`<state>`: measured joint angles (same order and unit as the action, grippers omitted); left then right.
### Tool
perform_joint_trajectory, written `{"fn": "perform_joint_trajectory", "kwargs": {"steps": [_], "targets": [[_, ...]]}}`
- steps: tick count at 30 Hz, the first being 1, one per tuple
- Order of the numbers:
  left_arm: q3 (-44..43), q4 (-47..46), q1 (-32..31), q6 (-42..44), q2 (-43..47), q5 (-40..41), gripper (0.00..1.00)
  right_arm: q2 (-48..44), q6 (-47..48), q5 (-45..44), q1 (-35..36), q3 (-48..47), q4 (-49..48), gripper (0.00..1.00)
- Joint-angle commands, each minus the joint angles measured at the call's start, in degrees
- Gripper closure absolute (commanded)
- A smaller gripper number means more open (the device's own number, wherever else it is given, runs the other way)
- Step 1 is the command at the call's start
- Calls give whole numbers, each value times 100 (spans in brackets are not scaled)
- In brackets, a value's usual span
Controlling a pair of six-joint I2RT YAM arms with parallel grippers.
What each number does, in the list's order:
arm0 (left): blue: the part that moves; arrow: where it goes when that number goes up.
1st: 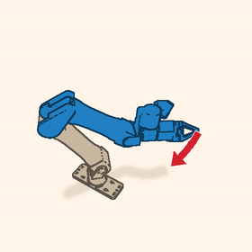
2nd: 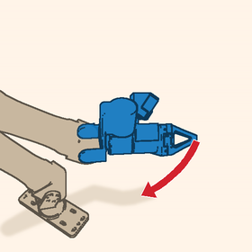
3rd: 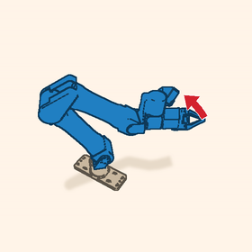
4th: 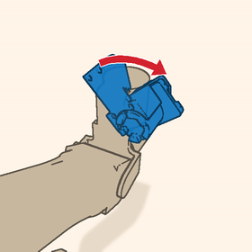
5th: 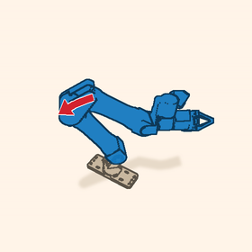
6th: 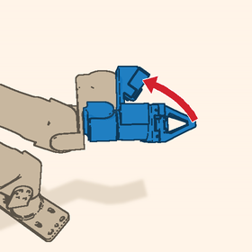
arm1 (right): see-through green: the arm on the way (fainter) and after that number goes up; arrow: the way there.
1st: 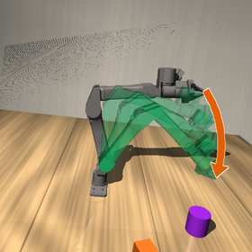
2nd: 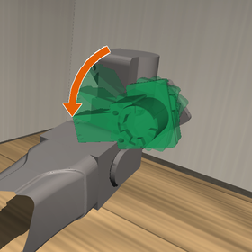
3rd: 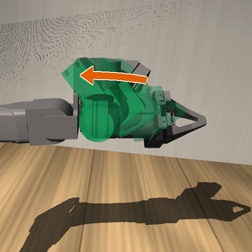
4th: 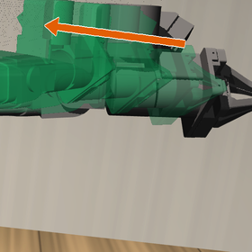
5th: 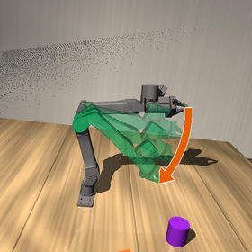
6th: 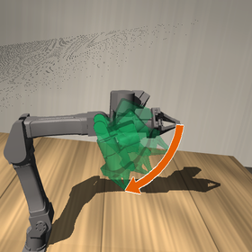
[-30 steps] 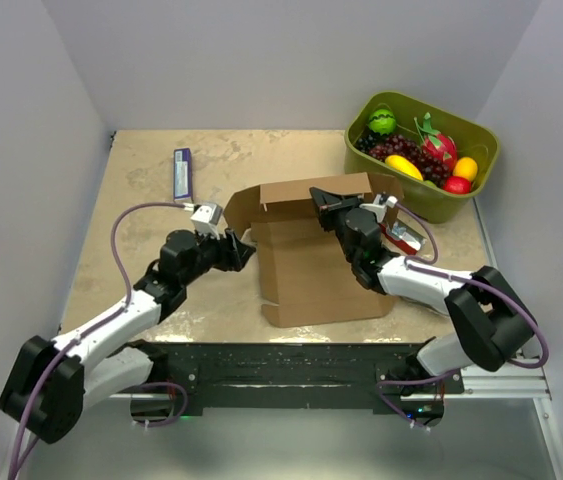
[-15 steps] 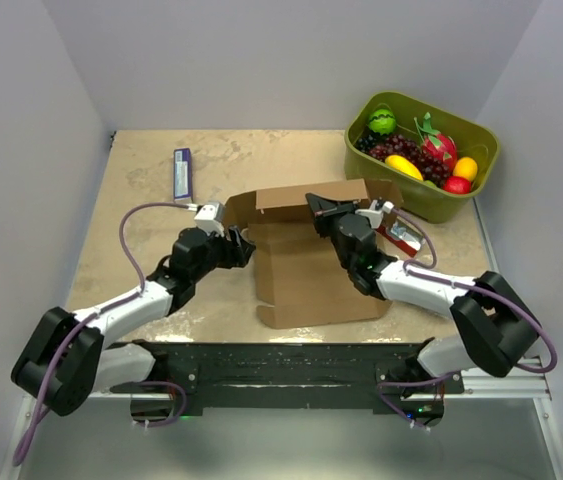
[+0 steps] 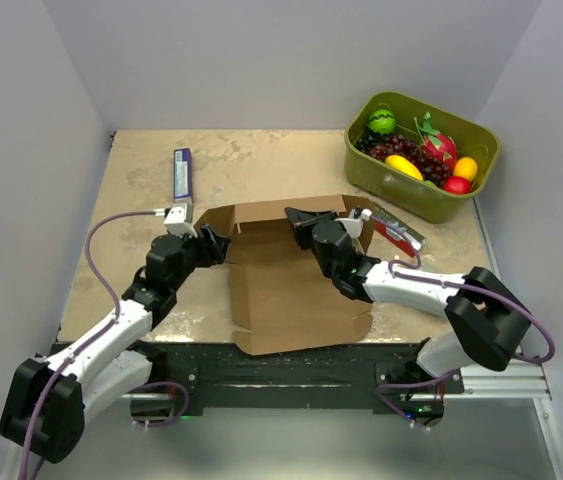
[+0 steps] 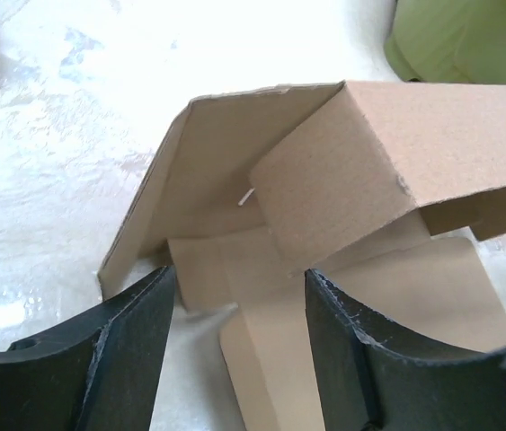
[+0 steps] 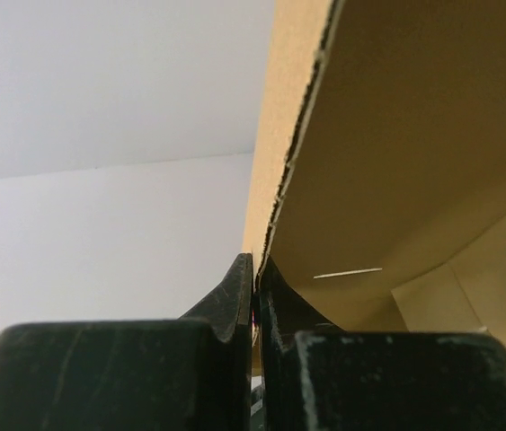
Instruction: Fold the paper box
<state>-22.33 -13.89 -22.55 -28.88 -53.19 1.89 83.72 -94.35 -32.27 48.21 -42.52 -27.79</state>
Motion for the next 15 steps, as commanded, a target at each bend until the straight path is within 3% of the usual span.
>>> {"fn": "perform_joint_trajectory", "kwargs": {"steps": [1, 10, 15], "targets": [[185, -17, 48, 67, 54, -154, 37, 135, -137, -604, 31, -37, 731, 100], [439, 123, 48, -152, 10, -66, 40, 57, -84, -736, 31, 104, 793, 100], [659, -368, 48, -328, -244, -163, 41, 13, -49, -737, 31, 148, 749, 100]]}}
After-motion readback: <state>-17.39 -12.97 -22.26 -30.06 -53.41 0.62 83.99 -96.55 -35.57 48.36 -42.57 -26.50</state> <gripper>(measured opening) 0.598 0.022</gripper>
